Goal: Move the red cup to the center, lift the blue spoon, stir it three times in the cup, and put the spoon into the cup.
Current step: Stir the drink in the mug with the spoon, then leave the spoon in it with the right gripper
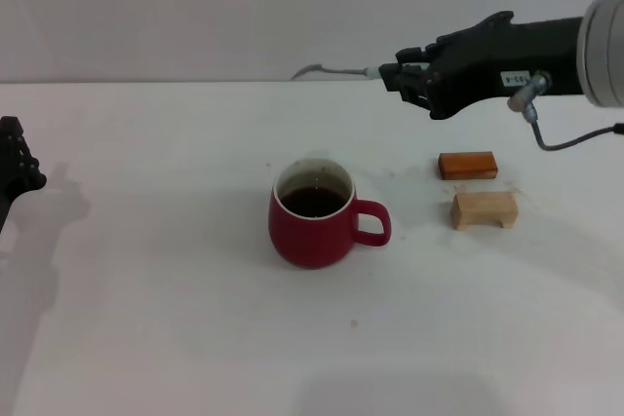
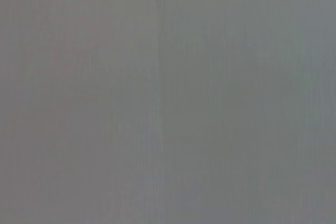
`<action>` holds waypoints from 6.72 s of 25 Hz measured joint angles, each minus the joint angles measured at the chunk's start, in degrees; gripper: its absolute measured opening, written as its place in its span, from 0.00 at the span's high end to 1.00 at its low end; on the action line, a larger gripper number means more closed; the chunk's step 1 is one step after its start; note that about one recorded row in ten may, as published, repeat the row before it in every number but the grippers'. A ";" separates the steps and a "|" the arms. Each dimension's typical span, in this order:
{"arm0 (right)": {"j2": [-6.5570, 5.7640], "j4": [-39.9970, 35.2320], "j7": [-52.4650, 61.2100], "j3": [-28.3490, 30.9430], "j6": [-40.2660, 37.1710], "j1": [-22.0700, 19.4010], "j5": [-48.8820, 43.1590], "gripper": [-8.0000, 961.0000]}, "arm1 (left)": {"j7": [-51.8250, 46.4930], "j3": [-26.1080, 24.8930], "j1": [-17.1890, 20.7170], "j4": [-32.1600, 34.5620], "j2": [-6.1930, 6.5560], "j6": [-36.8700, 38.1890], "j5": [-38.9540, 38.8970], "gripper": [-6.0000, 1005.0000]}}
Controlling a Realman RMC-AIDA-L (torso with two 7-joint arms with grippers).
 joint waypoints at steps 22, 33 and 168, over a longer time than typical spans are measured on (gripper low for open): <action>-0.58 -11.46 2.92 5.76 20.73 20.89 -4.77 0.83 | 0.00 -1.49 -0.30 -0.48 -0.09 -0.22 0.00 0.99; -1.28 -19.69 2.25 5.46 22.35 25.81 -4.83 0.83 | 0.00 -1.52 -0.24 -0.50 -0.12 -0.22 0.00 0.99; 0.24 -56.18 -7.74 1.77 12.60 47.60 -8.90 0.83 | -0.33 -2.22 -0.30 -1.05 -0.27 -0.21 -0.09 0.99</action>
